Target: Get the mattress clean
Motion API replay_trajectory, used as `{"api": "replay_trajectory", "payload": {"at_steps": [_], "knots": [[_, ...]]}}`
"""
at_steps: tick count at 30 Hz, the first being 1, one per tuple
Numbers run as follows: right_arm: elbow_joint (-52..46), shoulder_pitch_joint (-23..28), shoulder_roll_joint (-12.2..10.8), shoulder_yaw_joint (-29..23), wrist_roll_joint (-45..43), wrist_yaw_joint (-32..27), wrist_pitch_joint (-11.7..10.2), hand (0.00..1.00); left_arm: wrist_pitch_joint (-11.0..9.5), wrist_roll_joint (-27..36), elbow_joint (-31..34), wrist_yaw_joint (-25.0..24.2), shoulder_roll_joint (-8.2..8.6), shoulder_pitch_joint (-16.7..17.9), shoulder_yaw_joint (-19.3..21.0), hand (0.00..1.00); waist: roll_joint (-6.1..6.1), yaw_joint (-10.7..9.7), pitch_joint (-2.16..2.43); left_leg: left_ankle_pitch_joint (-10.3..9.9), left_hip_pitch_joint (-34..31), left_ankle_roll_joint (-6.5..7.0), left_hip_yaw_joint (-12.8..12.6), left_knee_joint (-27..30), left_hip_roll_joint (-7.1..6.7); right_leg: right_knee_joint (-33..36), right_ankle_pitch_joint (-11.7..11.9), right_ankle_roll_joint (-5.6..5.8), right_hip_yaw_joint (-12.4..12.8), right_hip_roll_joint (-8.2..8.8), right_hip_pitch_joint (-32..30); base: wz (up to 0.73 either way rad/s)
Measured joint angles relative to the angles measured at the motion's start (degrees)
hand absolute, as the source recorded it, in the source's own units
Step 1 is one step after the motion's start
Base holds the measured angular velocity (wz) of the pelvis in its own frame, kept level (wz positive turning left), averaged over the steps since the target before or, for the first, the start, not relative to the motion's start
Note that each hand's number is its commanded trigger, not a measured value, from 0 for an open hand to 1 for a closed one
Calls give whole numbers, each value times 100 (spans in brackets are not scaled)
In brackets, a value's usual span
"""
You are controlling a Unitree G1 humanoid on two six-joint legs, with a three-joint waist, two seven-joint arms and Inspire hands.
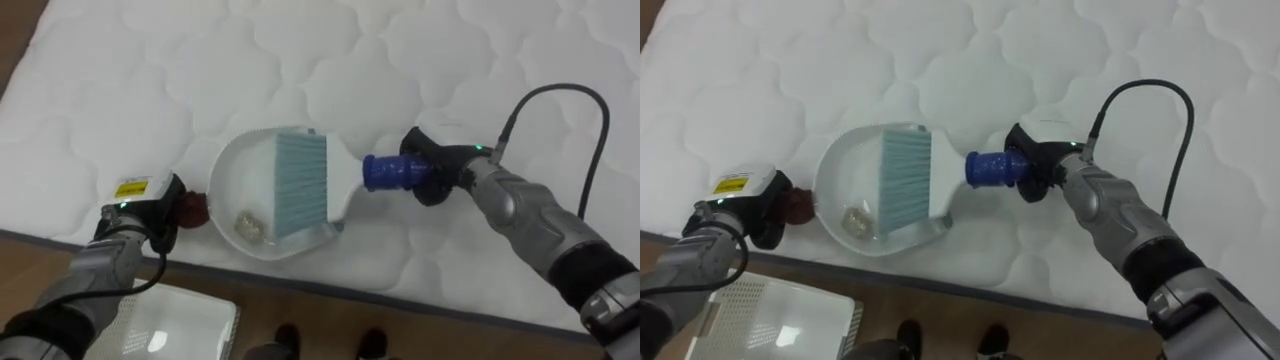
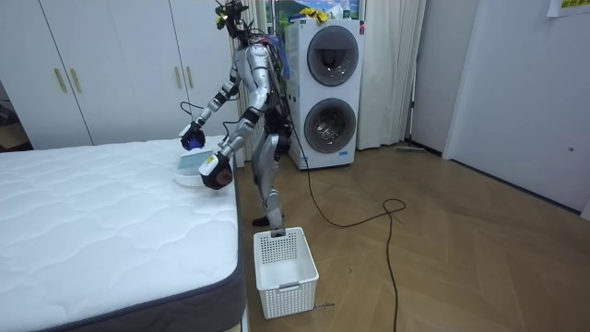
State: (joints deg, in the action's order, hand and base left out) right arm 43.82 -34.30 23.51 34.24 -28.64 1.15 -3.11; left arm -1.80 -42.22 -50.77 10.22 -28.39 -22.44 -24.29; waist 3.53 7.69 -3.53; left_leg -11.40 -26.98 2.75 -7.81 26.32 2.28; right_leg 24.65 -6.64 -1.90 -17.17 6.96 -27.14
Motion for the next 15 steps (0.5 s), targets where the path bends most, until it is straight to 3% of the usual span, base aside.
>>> {"api": "replay_trajectory", "payload": {"at_steps": [15], "knots": [[10,0,-82,-28,187,-53,-22,100,-12,40,6,-69,17,14,1,100,-24,-26,10,-4,-47,7,30,49,-5,9,0,0,-25,-3,-5,0]]}}
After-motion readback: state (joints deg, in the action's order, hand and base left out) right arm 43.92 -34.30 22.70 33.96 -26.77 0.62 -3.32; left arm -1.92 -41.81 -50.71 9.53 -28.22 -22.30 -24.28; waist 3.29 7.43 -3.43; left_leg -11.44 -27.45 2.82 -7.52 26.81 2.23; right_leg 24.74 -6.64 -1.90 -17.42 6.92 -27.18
